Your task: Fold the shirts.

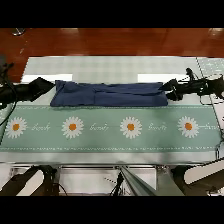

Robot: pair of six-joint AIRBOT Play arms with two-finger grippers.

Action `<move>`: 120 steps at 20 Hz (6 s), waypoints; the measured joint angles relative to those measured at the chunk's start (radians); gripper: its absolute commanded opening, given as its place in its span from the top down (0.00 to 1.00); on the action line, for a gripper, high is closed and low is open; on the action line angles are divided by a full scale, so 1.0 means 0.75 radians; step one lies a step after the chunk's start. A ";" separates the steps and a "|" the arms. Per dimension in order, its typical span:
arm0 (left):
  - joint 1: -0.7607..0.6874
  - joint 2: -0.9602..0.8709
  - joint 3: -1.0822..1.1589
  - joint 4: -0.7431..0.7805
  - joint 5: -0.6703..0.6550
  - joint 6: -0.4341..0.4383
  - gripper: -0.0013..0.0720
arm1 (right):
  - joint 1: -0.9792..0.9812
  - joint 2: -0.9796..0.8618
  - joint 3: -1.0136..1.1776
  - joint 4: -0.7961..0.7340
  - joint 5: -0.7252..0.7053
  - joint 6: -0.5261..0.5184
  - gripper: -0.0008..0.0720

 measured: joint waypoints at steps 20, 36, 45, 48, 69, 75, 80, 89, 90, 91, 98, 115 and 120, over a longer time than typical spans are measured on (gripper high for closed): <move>-0.842 -0.419 0.217 -0.165 0.328 -0.055 0.96 | -0.049 1.002 -0.249 -0.431 0.237 0.129 0.95; -1.505 -1.348 1.224 0.017 0.053 -0.394 0.96 | -0.053 1.492 -0.326 -0.347 0.341 0.268 0.95; -1.106 -1.103 1.250 0.161 -0.189 -0.455 0.96 | 0.066 1.464 -0.326 -0.323 0.283 0.286 0.95; -0.829 -0.828 1.097 0.272 -0.222 -0.466 0.96 | 0.241 1.379 -0.312 -0.299 0.184 0.310 0.95; -0.023 0.663 -0.094 0.391 -0.186 -0.403 0.96 | 1.094 -0.001 0.546 -0.126 -0.201 0.344 0.12; -0.021 0.656 -0.105 0.391 -0.147 -0.403 0.96 | 0.859 0.176 0.555 -0.241 0.066 0.335 0.12; -0.021 0.651 -0.106 0.391 -0.139 -0.403 0.96 | 0.519 0.625 0.233 -0.584 0.213 0.394 0.14; -0.021 0.651 -0.112 0.390 -0.128 -0.404 0.96 | 0.383 1.205 -0.997 -0.372 -0.416 0.623 0.14; -0.021 0.651 -0.114 0.390 -0.128 -0.404 0.96 | 0.400 1.173 -1.038 -0.279 -0.457 0.571 0.14; -0.021 0.651 -0.116 0.390 -0.127 -0.404 0.96 | 0.417 1.130 -1.059 -0.202 -0.480 0.516 0.14; -0.021 0.651 -0.120 0.390 -0.127 -0.405 0.96 | 0.508 0.702 -0.903 0.136 -0.510 0.227 0.14; -0.021 0.651 -0.120 0.390 -0.127 -0.406 0.96 | 0.523 0.472 -0.230 0.323 -0.165 -0.043 0.95; -0.021 0.651 -0.120 0.390 -0.127 -0.406 0.96 | 0.521 0.485 0.212 0.103 -0.100 0.143 0.95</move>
